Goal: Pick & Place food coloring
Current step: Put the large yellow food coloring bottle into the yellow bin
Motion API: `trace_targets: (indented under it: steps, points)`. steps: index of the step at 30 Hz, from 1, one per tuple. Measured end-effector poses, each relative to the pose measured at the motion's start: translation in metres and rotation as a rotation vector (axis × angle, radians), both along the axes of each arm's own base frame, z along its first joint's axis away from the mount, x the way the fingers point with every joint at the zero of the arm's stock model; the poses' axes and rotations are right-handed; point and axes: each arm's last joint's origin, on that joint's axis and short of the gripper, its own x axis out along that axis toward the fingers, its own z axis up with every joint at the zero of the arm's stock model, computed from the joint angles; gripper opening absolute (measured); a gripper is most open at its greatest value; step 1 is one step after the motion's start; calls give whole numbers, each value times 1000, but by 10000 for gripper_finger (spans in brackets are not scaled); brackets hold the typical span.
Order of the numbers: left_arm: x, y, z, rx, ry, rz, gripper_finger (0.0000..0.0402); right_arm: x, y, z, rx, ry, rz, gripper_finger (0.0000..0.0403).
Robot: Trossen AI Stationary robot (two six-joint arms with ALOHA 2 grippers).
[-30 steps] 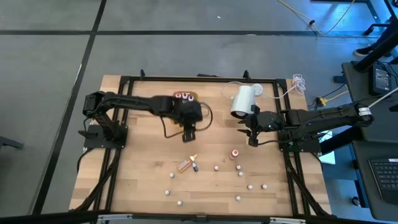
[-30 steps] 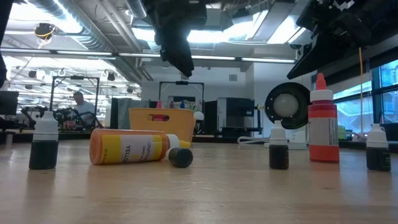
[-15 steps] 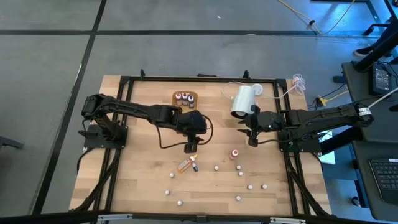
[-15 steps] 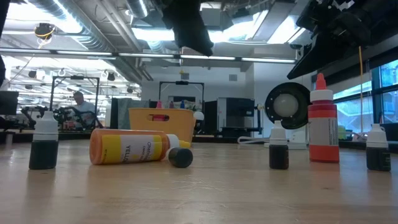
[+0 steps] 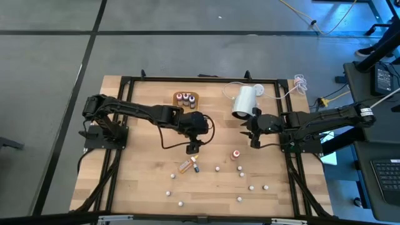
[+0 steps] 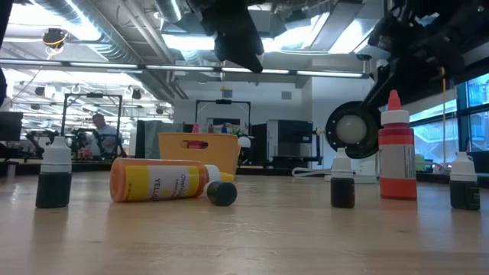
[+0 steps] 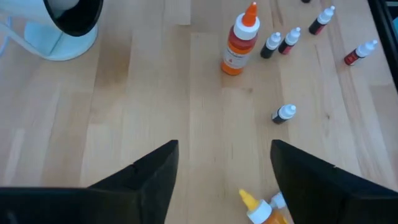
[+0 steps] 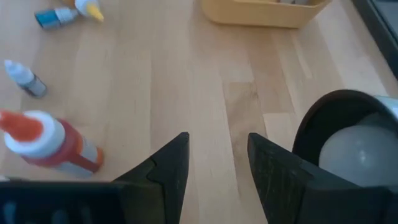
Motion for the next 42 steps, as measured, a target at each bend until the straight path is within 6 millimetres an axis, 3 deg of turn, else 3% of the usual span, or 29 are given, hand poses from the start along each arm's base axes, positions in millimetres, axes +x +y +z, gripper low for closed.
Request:
trace_targets:
  steps: [10,19,24,35,42]
  points:
    - [-1,-9,-7,-128,60,142,263,4,0,2,-77,-46,70,165]
    - [9,-42,-47,-47,196,47,263,4,0,2,-75,-48,68,165]
    - [11,-55,-68,-47,274,115,258,4,0,2,-73,-48,66,165]
    - [11,-62,-102,-96,432,277,255,4,0,3,-50,-60,47,165]
    - [14,-63,-117,-98,473,286,255,4,0,2,-50,-60,48,165]
